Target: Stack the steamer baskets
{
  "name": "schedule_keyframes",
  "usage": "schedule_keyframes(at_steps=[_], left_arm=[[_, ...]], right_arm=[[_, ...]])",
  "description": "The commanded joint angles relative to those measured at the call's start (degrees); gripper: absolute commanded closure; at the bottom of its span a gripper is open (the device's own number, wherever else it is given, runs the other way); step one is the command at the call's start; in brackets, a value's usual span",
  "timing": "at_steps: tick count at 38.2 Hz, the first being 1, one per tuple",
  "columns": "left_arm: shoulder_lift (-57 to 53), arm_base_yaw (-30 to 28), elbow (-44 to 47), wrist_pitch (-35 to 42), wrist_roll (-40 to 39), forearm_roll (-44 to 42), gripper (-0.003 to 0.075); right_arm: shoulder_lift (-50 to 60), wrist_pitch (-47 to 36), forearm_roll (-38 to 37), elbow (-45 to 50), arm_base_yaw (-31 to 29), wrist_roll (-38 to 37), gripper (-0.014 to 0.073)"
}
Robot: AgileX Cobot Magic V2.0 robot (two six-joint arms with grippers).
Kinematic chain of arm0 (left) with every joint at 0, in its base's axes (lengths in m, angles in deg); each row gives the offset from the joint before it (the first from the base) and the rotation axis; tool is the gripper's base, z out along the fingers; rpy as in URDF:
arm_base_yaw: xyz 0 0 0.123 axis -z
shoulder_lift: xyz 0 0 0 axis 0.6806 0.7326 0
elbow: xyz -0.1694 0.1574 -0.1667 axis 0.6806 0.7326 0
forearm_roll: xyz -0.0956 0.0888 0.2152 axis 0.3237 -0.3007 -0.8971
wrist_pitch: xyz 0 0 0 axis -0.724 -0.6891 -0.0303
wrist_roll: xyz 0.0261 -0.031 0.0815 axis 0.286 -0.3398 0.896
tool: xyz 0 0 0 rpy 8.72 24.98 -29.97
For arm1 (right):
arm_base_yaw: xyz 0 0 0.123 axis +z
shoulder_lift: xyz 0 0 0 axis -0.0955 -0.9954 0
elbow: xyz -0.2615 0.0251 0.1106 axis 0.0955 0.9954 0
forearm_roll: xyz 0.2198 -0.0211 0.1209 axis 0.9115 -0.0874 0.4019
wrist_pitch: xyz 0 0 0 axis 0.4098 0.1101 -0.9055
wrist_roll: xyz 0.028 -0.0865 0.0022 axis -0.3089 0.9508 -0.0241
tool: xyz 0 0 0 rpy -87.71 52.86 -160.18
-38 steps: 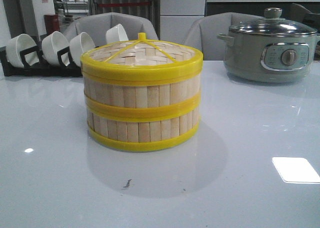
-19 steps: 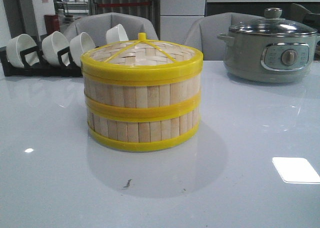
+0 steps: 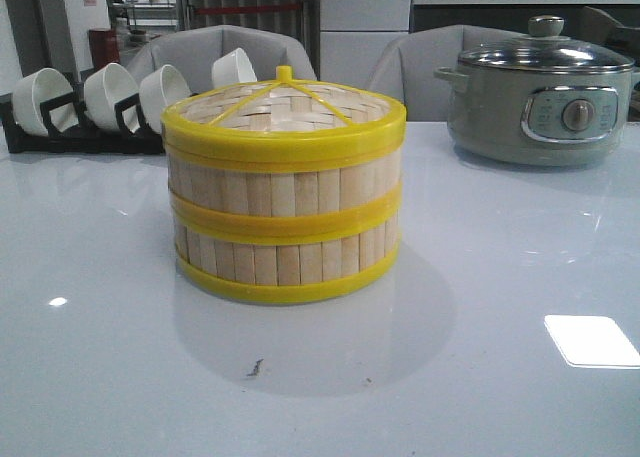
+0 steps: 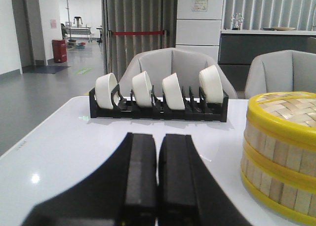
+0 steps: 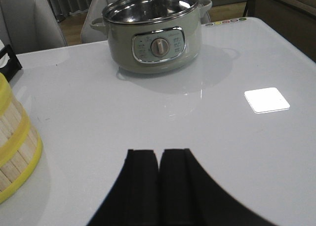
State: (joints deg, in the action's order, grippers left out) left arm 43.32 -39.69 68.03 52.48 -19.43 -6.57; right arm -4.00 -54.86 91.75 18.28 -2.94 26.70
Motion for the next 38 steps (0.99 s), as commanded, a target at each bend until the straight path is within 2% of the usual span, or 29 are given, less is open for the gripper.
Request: schedule_keyframes(at_steps=[1, 11, 38], left_arm=[[-0.84, -0.49, 0.02, 4.18, -0.28, -0.49, 0.0625], [-0.84, -0.49, 0.02, 0.00, -0.28, -0.61, 0.0625], [-0.84, -0.38, 0.02, 0.00, -0.28, -0.14, 0.0625]], right_arm=[[-0.13, -4.78, -0.56, -1.66, -0.35, 0.55, 0.0541], [-0.13, -4.56, -0.56, -1.66, -0.35, 0.55, 0.0541], [-0.13, -4.56, -0.56, -1.66, -0.35, 0.55, 0.0541]])
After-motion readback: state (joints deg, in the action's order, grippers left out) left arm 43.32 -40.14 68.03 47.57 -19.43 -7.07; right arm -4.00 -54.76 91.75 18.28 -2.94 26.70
